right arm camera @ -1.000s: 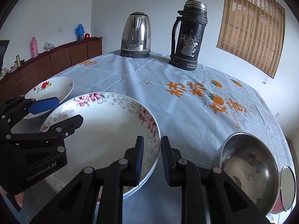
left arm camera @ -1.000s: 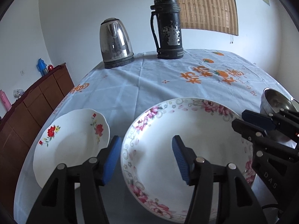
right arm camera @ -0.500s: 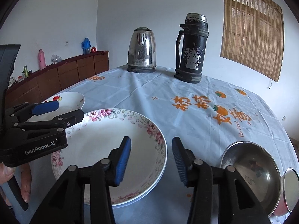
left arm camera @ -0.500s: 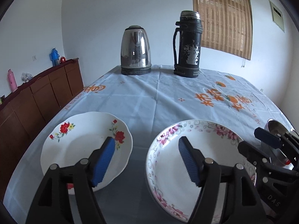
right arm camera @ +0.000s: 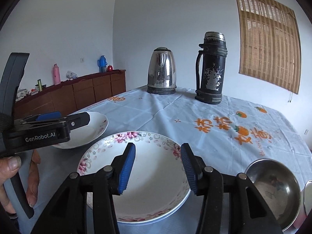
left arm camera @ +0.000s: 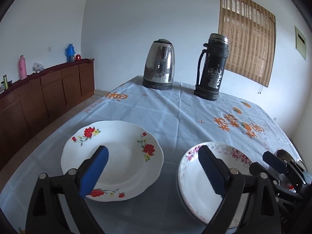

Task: Organize plates and bowls
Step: 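Move both tools to the rim of the small red-flower white plate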

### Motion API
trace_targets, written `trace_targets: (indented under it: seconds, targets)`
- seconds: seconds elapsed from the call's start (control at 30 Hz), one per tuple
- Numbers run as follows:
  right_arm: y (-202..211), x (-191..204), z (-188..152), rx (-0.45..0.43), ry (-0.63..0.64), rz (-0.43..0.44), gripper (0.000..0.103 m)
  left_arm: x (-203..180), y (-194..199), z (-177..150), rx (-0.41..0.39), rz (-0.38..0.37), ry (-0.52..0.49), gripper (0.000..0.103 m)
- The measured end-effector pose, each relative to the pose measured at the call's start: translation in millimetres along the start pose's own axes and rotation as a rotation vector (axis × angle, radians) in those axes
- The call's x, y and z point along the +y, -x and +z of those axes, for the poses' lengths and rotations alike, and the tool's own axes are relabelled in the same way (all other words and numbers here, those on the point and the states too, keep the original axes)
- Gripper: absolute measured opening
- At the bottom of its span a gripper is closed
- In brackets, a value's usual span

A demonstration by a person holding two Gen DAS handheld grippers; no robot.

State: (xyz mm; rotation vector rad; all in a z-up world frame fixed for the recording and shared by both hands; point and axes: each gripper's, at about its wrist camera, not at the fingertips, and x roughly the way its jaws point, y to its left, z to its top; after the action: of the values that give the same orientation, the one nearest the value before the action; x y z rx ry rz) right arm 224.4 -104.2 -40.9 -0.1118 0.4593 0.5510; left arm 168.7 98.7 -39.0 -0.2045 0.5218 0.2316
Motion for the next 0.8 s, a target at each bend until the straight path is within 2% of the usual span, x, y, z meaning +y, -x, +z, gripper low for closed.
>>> trace_targets:
  seconds: [0.17, 0.27, 0.5, 0.63, 0.8]
  targets:
    - [-8.1, 12.0, 4.6, 0.051, -0.002, 0.045, 0.05, 28.0, 6.9, 5.3, -0.011, 0.035, 0.005, 0.095]
    - [-9.2, 24.7, 11.2, 0.059, 0.004, 0.08, 0.05, 47.0, 3.6, 10.1, -0.014, 0.094, -0.013, 0.096]
    - [-33.7, 64.4, 19.9, 0.151, 0.017, 0.181, 0.05, 100.9, -21.7, 14.9, 0.04, 0.197, 0.001, 0.096]
    - [-50.7, 89.6, 31.4, 0.176, 0.041, 0.187, 0.05, 124.9, -35.4, 15.9, 0.064, 0.21, 0.049, 0.096]
    - [-80.8, 113.5, 47.4, 0.225, 0.064, 0.117, 0.05, 133.7, -49.6, 12.7, 0.102, 0.188, 0.084, 0.096]
